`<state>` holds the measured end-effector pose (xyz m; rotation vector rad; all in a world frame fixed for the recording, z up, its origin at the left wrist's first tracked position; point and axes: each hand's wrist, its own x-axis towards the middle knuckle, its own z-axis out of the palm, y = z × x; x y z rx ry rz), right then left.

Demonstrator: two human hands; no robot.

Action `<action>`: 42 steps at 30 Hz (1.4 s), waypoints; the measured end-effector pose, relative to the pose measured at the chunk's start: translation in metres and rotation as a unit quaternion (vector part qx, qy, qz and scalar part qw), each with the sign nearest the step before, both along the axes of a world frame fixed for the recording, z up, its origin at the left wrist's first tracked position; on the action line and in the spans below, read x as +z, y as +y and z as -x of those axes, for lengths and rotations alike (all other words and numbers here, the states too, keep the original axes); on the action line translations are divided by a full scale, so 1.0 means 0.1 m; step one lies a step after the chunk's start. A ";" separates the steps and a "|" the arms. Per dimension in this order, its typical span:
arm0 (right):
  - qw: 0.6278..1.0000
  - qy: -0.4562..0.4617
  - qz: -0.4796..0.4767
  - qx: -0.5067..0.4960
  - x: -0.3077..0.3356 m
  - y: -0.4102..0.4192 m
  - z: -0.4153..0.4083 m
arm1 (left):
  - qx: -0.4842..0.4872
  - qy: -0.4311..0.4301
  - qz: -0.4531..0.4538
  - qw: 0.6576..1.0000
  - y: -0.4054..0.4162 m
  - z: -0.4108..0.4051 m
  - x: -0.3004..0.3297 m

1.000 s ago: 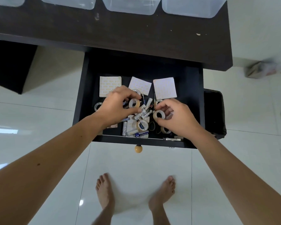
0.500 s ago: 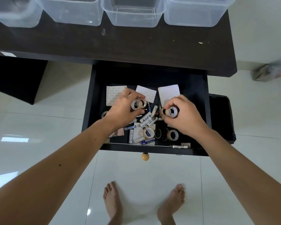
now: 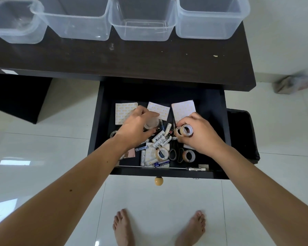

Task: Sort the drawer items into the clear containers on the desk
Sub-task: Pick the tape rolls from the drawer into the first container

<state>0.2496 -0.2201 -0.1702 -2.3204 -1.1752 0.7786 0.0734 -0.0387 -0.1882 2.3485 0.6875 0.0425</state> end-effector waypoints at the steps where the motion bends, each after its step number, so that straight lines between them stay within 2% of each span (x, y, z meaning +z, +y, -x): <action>1: 1.000 0.005 -0.002 -0.002 0.01 0.00 0.00 | -0.003 -0.004 -0.004 1.000 0.00 0.00 0.00; 10: 0.998 0.047 -0.047 -0.020 0.12 -0.06 0.04 | 0.004 -0.018 0.013 1.000 0.02 0.00 0.05; 13: 0.995 0.066 -0.076 -0.002 0.14 -0.06 0.03 | 0.002 -0.017 0.009 1.000 0.01 -0.01 0.05; 17: 0.994 0.083 -0.069 0.029 0.14 -0.07 0.06 | -0.013 -0.027 0.007 1.000 0.03 0.01 0.03; 23: 0.990 0.120 -0.063 0.032 0.20 -0.02 0.12 | 0.028 -0.031 0.072 0.997 0.05 0.02 0.06; 31: 0.986 0.138 -0.058 0.070 0.20 0.06 0.18 | 0.044 -0.037 0.115 0.992 0.02 0.08 0.25; 35: 0.979 0.161 -0.022 0.126 0.20 0.11 0.20 | 0.047 -0.016 0.157 0.986 0.04 0.18 0.35; 40: 0.968 0.085 0.085 0.222 0.16 0.18 0.25 | 0.004 0.014 0.174 0.985 0.07 0.29 0.39; 42: 0.964 0.057 0.099 0.240 0.14 0.18 0.28 | -0.012 0.019 0.176 0.984 0.06 0.33 0.40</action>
